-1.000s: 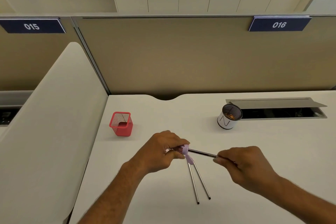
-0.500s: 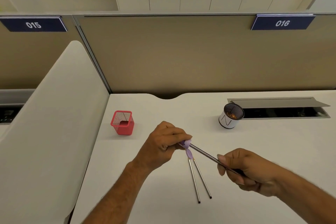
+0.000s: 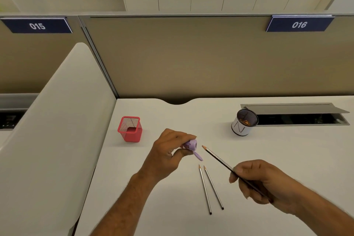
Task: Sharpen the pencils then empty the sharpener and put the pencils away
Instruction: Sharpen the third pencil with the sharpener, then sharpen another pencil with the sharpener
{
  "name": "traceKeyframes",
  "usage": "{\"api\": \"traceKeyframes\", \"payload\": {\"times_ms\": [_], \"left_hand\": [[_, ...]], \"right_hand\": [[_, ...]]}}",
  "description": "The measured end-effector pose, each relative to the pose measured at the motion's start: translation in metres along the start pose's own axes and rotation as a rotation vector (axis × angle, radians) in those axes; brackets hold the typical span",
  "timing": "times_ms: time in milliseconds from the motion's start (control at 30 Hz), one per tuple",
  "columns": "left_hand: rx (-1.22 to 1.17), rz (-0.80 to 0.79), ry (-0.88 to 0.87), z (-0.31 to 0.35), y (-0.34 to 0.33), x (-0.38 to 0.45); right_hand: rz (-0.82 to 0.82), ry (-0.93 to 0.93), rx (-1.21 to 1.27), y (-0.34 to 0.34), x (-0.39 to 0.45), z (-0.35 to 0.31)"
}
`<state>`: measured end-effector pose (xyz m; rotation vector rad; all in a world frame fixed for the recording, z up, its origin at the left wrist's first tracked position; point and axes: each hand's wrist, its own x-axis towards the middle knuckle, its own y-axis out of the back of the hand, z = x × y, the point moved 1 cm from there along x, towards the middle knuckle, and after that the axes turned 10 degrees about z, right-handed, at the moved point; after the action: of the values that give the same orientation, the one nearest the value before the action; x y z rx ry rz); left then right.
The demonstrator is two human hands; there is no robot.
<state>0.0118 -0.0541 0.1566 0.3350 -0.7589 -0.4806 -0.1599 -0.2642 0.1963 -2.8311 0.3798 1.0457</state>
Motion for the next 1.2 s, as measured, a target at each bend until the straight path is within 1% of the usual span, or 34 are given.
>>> {"api": "traceKeyframes", "payload": {"times_ms": [33,67,133,167,233,300,367,633,733,767,800,867,933,1000,1067,1200], "left_hand": [[-0.008,-0.011,0.02,0.0,0.0,-0.001],[-0.017,-0.024,0.044,0.0,0.0,-0.001],[-0.029,-0.054,0.087,-0.001,-0.001,-0.003],[-0.03,-0.069,0.101,-0.002,-0.001,-0.003],[-0.028,-0.092,0.116,-0.002,-0.001,-0.004],[-0.027,-0.103,0.124,-0.001,-0.002,-0.004],[-0.025,-0.101,0.124,0.001,-0.002,-0.003],[-0.042,-0.118,0.129,0.005,-0.004,-0.001],[-0.053,-0.111,0.141,0.006,-0.004,-0.002],[-0.064,-0.1,0.151,0.007,-0.004,-0.002],[-0.083,-0.083,0.164,0.009,-0.004,-0.001],[-0.143,-0.036,0.203,0.012,-0.003,-0.001],[-0.215,0.022,0.248,0.017,-0.003,-0.002],[-0.272,0.064,0.295,0.023,-0.004,-0.003],[-0.3,0.077,0.32,0.029,-0.007,-0.005],[-0.336,0.077,0.325,0.036,-0.011,-0.005]], "right_hand": [[0.073,0.074,-0.069,-0.002,-0.002,0.0],[0.187,0.184,-0.179,-0.005,-0.005,0.0],[0.498,0.465,-0.432,-0.007,-0.009,0.003],[0.626,0.587,-0.504,-0.008,-0.012,0.004],[0.761,0.766,-0.603,-0.009,-0.016,0.004],[0.81,0.885,-0.725,-0.01,-0.019,0.003],[0.824,0.93,-0.763,-0.011,-0.021,0.002],[0.853,0.909,-0.829,-0.01,-0.021,-0.001],[0.832,0.913,-0.844,-0.012,-0.023,-0.004],[0.818,0.9,-0.805,-0.012,-0.024,-0.006],[0.797,0.861,-0.703,-0.014,-0.027,-0.008],[0.709,0.703,-0.326,-0.017,-0.032,-0.013],[0.552,0.554,0.09,-0.023,-0.033,-0.011],[0.482,0.434,0.349,-0.035,-0.036,-0.006],[0.406,0.345,0.479,-0.054,-0.044,-0.002],[0.28,0.235,0.543,-0.078,-0.059,0.003]]}}
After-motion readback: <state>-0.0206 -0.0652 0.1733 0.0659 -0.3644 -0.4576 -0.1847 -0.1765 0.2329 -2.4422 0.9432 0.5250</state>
